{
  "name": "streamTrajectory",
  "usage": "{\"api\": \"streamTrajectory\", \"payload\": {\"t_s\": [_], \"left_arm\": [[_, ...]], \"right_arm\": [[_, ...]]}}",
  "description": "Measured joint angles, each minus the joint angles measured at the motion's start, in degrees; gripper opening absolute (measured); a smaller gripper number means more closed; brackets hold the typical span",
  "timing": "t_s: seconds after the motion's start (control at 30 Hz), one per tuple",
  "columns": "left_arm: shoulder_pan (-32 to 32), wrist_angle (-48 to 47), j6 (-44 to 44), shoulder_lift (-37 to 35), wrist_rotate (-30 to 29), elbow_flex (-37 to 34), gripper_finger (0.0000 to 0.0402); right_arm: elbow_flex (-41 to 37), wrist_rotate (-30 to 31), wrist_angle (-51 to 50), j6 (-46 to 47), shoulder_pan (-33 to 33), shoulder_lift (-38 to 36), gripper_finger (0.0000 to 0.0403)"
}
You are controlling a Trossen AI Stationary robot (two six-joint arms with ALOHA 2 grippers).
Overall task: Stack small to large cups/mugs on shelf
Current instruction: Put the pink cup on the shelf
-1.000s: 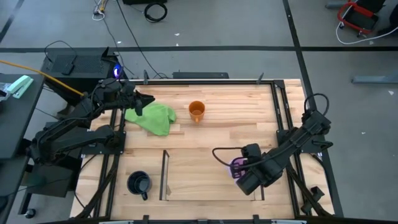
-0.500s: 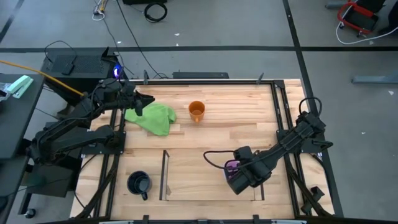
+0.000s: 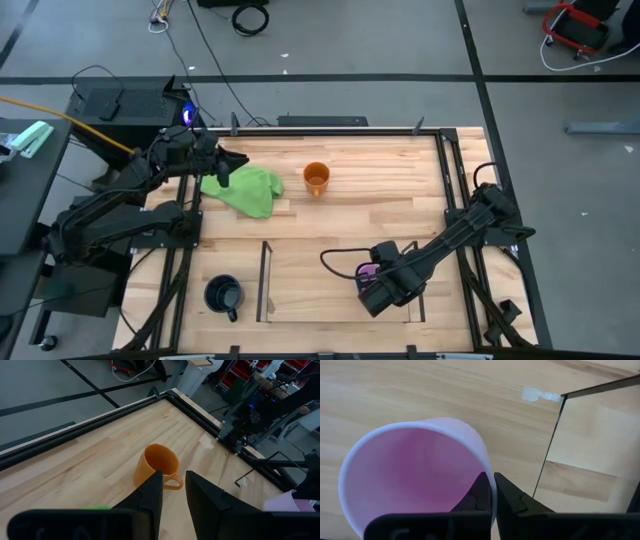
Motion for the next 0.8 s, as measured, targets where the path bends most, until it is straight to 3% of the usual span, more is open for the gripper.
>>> {"api": "streamTrajectory", "payload": {"t_s": [0.8], "left_arm": [[0.0, -0.1, 0.8, 0.0, 0.0, 0.0, 0.0077]], "right_arm": [[-2.2, -2.8, 1.1, 2.9, 0.3, 0.6, 0.0006]]}}
